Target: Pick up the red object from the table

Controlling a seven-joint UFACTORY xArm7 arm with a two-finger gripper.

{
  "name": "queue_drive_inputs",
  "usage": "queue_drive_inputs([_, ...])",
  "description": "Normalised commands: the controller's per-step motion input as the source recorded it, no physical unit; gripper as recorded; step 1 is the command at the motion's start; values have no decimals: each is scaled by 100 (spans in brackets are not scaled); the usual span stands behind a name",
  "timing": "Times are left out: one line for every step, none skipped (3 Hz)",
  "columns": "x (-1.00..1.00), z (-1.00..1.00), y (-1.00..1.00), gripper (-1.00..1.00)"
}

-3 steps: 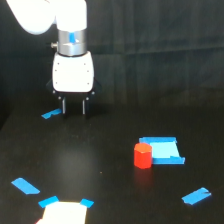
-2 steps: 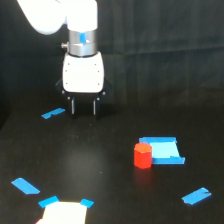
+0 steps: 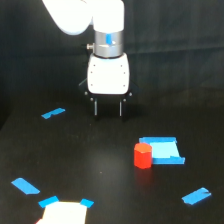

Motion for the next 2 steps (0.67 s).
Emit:
queue_drive_inputs([1, -100, -26, 87])
queue_drive_inputs([0, -72, 3, 100])
